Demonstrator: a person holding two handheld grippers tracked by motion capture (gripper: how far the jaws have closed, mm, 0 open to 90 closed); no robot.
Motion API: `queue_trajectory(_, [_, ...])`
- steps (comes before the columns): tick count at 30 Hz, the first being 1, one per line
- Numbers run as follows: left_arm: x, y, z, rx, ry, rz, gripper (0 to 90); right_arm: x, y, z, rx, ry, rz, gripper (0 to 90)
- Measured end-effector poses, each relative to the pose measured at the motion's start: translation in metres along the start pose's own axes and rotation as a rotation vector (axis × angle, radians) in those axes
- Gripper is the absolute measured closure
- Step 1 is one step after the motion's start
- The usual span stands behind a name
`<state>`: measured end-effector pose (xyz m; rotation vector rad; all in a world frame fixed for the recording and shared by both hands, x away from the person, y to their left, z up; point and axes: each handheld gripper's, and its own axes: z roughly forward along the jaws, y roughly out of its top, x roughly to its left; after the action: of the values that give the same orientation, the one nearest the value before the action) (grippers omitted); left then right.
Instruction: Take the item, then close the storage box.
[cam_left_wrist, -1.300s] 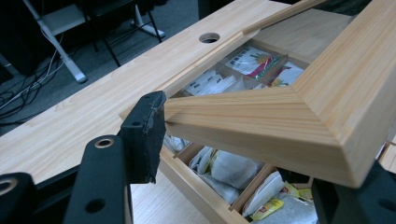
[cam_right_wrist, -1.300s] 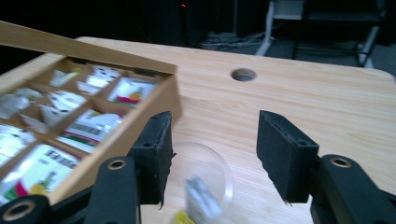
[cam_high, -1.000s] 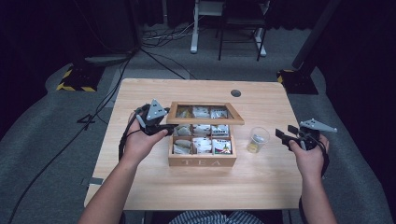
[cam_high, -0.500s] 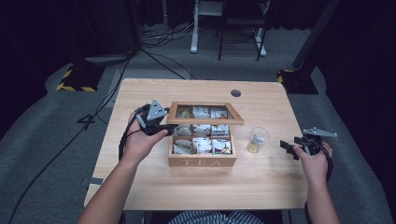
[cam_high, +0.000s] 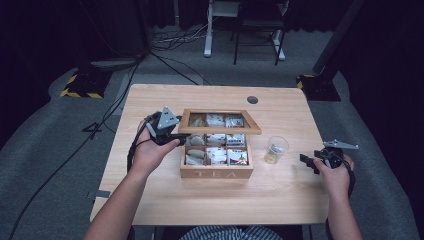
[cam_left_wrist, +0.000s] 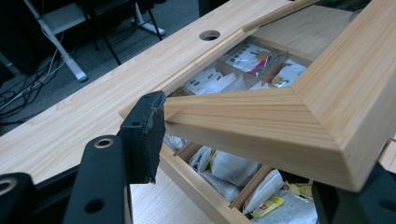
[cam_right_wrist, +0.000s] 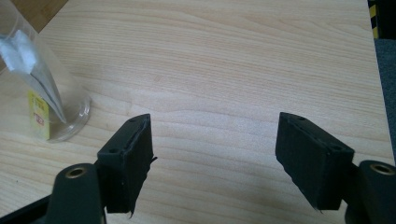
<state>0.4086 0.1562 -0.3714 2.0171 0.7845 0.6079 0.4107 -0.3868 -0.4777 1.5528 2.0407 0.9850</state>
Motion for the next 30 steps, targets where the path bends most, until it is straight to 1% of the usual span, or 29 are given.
queue_trajectory(4, [-0.001, -0.001, 0.0, 0.006, 0.001, -0.005, 42.8, 0.0, -0.001, 0.0, 0.005, 0.004, 0.004, 28.5])
queue_trajectory(5, [-0.002, -0.001, -0.001, 0.008, 0.002, 0.001, 42.9, 0.0, -0.001, -0.001, 0.004, 0.011, 0.017, 28.6])
queue_trajectory(7, [-0.002, -0.002, -0.001, 0.009, -0.001, -0.002, 42.9, 0.0, 0.0, -0.002, -0.003, 0.022, 0.028, 28.9])
queue_trajectory(9, [-0.003, -0.003, -0.002, 0.009, -0.005, -0.003, 42.5, 0.0, 0.001, -0.004, -0.007, 0.023, 0.022, 29.1])
queue_trajectory(12, [-0.005, -0.003, -0.002, 0.013, 0.009, 0.008, 42.7, 0.001, 0.004, -0.005, -0.011, 0.026, 0.019, 29.2])
queue_trajectory(13, [-0.006, -0.004, -0.002, 0.013, 0.009, 0.006, 42.8, 0.002, 0.005, -0.005, -0.013, 0.028, 0.016, 29.3])
queue_trajectory(19, [-0.009, -0.007, -0.003, 0.029, 0.018, 0.026, 43.1, 0.004, 0.009, -0.006, -0.02, 0.041, 0.017, 29.4])
queue_trajectory(23, [-0.011, -0.009, -0.003, 0.039, 0.014, 0.019, 42.4, 0.004, 0.011, -0.006, -0.023, 0.044, 0.016, 29.6])
queue_trajectory(26, [-0.013, -0.011, -0.004, 0.048, 0.012, 0.026, 41.8, 0.005, 0.011, -0.005, -0.024, 0.049, 0.016, 29.7])
queue_trajectory(27, [-0.013, -0.012, -0.004, 0.047, 0.011, 0.018, 41.4, 0.005, 0.012, -0.005, -0.024, 0.05, 0.017, 29.7])
queue_trajectory(30, [-0.014, -0.014, -0.004, 0.054, 0.006, 0.023, 40.6, 0.005, 0.013, -0.004, -0.027, 0.054, 0.02, 29.7])
